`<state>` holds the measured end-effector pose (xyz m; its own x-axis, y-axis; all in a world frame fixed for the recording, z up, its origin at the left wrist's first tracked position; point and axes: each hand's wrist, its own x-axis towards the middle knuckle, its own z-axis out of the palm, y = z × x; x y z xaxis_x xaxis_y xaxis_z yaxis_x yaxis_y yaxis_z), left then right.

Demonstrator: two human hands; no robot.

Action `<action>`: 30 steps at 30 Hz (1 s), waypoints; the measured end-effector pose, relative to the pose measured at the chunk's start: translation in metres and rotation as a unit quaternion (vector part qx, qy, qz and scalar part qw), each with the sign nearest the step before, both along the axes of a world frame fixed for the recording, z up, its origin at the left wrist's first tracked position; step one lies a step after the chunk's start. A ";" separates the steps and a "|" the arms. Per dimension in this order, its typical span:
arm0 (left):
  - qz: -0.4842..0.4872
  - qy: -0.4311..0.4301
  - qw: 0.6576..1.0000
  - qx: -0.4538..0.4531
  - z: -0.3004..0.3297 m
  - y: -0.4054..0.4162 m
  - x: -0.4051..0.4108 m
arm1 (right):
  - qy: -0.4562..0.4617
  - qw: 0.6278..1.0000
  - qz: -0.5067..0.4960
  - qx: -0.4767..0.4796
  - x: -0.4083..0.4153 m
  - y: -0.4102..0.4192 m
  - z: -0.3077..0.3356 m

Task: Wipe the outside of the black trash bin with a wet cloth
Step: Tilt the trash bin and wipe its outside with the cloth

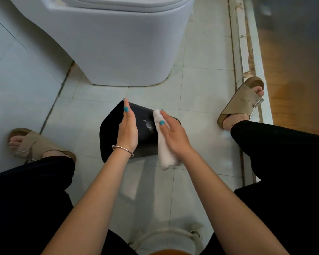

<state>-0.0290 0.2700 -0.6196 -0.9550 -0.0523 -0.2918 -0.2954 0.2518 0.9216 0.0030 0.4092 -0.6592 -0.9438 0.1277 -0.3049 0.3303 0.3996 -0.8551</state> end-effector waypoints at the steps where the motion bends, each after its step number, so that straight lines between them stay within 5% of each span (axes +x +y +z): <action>1: -0.001 0.002 1.000 -0.004 0.002 0.001 0.002 | 0.000 1.000 0.003 0.026 -0.001 -0.005 -0.001; 16: -0.015 0.022 0.999 -0.024 -0.004 0.000 0.004 | 0.103 0.991 0.050 0.064 -0.003 -0.032 0.016; 30: -0.011 0.042 0.995 -0.085 0.009 -0.005 0.015 | 0.023 0.991 0.003 0.133 -0.018 -0.035 0.006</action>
<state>-0.0142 0.2652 -0.6107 -0.9770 -0.0734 -0.2002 -0.2126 0.4117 0.8862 -0.0148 0.3738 -0.6536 -0.9569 0.1914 -0.2185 0.2904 0.6151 -0.7330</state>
